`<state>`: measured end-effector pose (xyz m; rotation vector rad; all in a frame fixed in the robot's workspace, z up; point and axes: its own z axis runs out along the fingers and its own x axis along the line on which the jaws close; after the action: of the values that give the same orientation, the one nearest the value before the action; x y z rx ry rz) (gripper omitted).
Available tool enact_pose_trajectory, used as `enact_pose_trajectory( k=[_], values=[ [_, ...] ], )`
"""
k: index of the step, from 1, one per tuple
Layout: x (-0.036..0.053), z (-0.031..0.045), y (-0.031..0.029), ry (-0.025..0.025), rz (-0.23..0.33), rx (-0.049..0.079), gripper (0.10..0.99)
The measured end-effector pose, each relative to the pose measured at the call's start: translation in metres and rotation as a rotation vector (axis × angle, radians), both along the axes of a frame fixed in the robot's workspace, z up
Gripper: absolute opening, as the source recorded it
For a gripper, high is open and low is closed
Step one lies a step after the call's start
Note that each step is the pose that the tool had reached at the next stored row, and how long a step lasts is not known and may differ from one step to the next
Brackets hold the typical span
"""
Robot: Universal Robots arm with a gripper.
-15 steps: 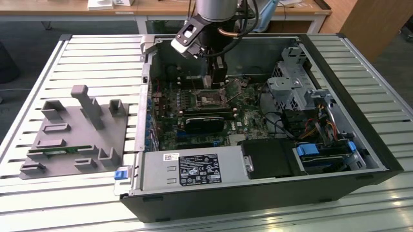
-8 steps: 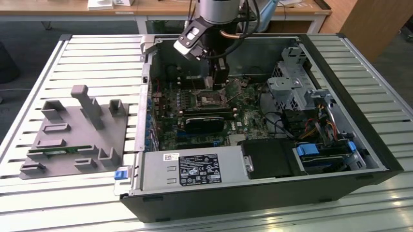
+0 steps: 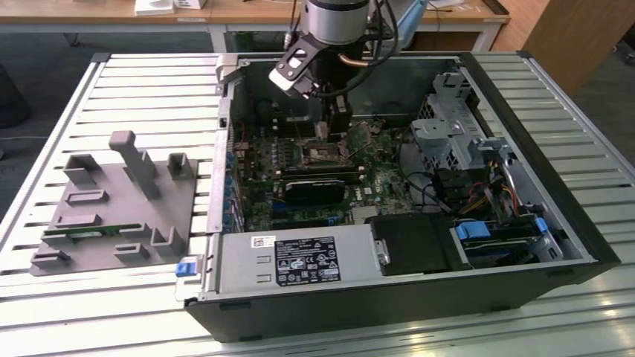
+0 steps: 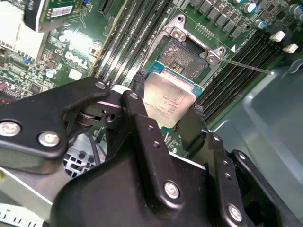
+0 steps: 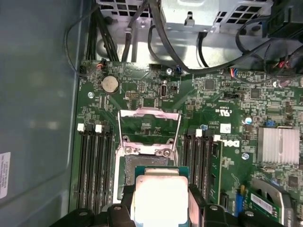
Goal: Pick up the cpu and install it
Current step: 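Place the cpu into insertion slot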
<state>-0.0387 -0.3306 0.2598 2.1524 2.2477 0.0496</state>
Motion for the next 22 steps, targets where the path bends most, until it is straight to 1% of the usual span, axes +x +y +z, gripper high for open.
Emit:
enact_pose_trajectory(
  k=[2,5,22],
  values=[
    [0.0001,-0.0035,0.0009,-0.0001,-0.003,0.0,0.533],
    [0.0001,-0.0065,0.0011,0.0,-0.011,0.0,0.533],
    [-0.0002,-0.0153,0.0015,0.0,-0.011,0.0,0.533]
  ],
)
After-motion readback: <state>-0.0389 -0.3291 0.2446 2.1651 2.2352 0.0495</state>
